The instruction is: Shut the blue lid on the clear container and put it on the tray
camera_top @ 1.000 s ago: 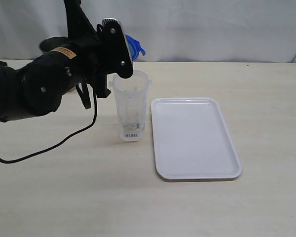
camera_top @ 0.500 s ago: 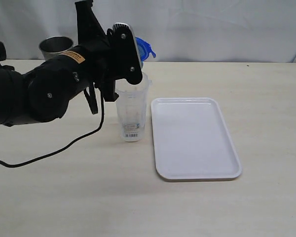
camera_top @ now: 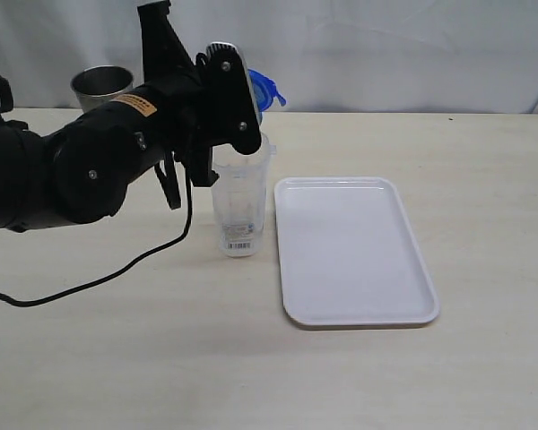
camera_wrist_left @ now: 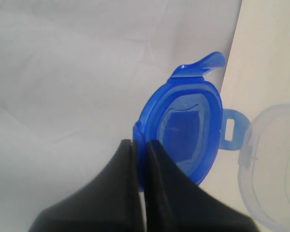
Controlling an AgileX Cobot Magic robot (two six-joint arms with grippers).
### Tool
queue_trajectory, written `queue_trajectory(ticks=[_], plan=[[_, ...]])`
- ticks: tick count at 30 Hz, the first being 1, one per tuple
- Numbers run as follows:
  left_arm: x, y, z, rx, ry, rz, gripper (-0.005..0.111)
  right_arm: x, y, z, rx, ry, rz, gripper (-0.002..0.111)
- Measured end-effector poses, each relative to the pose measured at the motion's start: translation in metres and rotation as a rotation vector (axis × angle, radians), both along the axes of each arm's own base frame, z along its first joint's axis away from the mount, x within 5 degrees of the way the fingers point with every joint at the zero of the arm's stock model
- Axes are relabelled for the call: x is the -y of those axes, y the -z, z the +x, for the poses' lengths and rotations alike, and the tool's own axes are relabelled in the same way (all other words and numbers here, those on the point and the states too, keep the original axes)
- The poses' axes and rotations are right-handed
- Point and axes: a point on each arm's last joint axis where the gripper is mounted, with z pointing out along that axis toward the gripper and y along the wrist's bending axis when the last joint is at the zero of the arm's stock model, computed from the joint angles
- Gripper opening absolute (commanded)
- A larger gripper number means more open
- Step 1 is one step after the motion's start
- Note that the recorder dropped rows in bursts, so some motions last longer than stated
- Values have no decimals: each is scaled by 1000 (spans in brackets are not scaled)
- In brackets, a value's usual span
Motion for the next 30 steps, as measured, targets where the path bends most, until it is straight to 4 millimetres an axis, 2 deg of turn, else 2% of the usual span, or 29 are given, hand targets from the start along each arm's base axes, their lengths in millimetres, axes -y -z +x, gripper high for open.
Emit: queue_trajectory(ticks=[30], plan=[[-2,2,0,-25,-43,9,0,0,0,0,0,0,0,5]])
